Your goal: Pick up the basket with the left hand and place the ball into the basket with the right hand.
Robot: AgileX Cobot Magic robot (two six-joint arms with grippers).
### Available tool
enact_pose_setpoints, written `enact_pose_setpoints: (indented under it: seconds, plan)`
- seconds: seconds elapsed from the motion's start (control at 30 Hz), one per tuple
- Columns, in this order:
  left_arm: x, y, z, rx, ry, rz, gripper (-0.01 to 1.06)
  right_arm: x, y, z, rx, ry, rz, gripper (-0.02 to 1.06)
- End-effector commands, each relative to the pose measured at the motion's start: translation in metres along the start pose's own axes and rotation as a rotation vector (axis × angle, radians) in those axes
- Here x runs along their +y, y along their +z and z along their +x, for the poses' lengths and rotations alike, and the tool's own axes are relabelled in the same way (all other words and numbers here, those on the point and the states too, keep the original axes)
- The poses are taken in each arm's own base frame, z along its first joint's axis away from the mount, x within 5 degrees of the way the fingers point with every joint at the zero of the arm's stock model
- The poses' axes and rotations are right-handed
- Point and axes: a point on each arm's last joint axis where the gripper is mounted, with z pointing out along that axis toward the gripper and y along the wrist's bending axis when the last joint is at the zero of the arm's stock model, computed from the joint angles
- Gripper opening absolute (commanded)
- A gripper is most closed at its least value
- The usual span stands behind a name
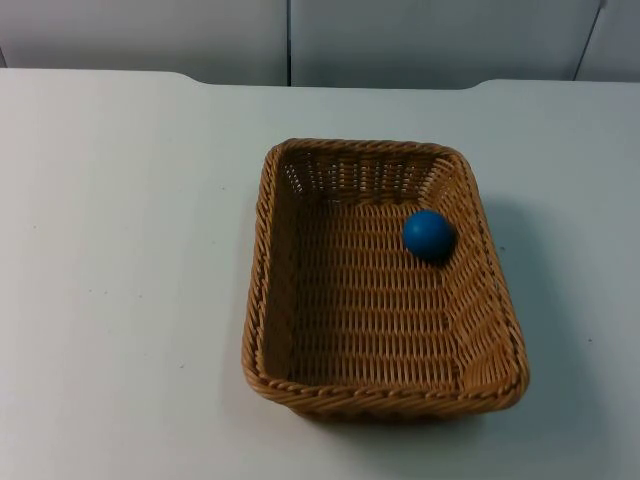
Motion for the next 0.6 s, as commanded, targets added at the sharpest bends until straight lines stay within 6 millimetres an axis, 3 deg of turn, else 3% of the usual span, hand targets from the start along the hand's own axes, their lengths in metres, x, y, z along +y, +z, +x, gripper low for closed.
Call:
enact_pose_setpoints:
  seconds: [0.0, 0.57]
  plan:
    - [-0.0001, 0.0001, -0.0002, -0.012, -0.009, -0.001, 0.92, -0.0006, 0.0010, 0.0004, -0.011, 0.002, 0.004, 1.05]
    - [-0.0001, 0.0001, -0.0002, -0.012, -0.009, -0.001, 0.92, -0.0004, 0.0010, 0.0004, -0.011, 0.007, 0.025, 1.05]
